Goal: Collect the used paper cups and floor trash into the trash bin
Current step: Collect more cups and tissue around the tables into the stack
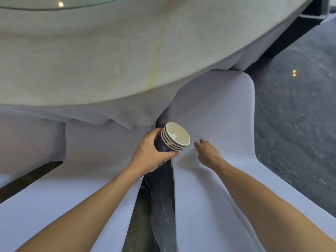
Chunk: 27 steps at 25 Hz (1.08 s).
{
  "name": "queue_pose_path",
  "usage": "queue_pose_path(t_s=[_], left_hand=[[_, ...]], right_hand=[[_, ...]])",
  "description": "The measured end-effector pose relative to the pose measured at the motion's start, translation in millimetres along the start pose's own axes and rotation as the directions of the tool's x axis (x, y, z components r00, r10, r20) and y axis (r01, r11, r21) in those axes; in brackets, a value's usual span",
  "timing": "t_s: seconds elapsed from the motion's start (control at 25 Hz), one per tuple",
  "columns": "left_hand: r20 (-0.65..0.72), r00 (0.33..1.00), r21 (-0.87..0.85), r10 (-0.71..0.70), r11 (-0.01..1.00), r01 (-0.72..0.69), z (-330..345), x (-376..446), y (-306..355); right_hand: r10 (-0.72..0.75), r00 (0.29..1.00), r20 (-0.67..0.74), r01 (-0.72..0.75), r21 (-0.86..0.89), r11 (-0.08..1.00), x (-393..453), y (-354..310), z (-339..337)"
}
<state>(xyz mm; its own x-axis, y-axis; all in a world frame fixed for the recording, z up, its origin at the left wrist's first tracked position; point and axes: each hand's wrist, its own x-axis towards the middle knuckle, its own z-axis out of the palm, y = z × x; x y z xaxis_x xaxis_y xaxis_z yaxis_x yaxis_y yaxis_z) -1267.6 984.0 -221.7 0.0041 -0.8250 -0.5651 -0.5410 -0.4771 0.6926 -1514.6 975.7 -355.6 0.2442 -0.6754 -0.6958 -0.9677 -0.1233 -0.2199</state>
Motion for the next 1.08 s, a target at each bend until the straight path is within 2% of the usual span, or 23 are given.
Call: queue_pose_path(t_s=[0.12,0.32,0.44,0.52,0.6,0.8,0.92,1.0,1.08], left_hand=[[0.011,0.999,0.059,0.043,0.997,-0.044,-11,-28,29],[0.015,0.988,0.144,0.153,0.978,-0.154,-35,-71,101],[-0.033,0.978,0.126,0.207,0.971,-0.201,-46,-99,137],[-0.059,0.967,0.113,0.249,0.964,-0.241,-51,-116,150],[-0.067,0.956,0.091,0.285,0.956,-0.278,-55,-130,162],[-0.159,0.898,0.008,0.410,0.910,-0.414,-59,-162,193],[-0.171,0.863,0.012,0.475,0.877,-0.480,-53,-177,199],[-0.162,0.856,0.008,0.492,0.868,-0.497,-45,-189,204],[-0.158,0.831,0.023,0.532,0.844,-0.536,-36,-201,215]], right_hand=[[0.046,0.995,-0.088,-0.029,0.183,0.983,-28,-2,-41],[0.140,0.940,-0.311,0.011,0.439,0.899,-96,-29,-167],[0.238,0.860,-0.451,0.125,0.639,0.759,-153,-55,-241],[0.261,0.814,-0.519,0.239,0.709,0.664,-194,-75,-278],[0.255,0.774,-0.580,0.325,0.709,0.626,-233,-93,-299],[0.086,0.677,-0.731,0.390,0.455,0.800,-310,-123,-295],[0.049,0.695,-0.718,0.346,0.393,0.852,-336,-115,-291],[-0.010,0.737,-0.676,0.295,0.308,0.904,-358,-107,-295],[-0.094,0.776,-0.624,0.330,0.274,0.903,-381,-95,-299]])
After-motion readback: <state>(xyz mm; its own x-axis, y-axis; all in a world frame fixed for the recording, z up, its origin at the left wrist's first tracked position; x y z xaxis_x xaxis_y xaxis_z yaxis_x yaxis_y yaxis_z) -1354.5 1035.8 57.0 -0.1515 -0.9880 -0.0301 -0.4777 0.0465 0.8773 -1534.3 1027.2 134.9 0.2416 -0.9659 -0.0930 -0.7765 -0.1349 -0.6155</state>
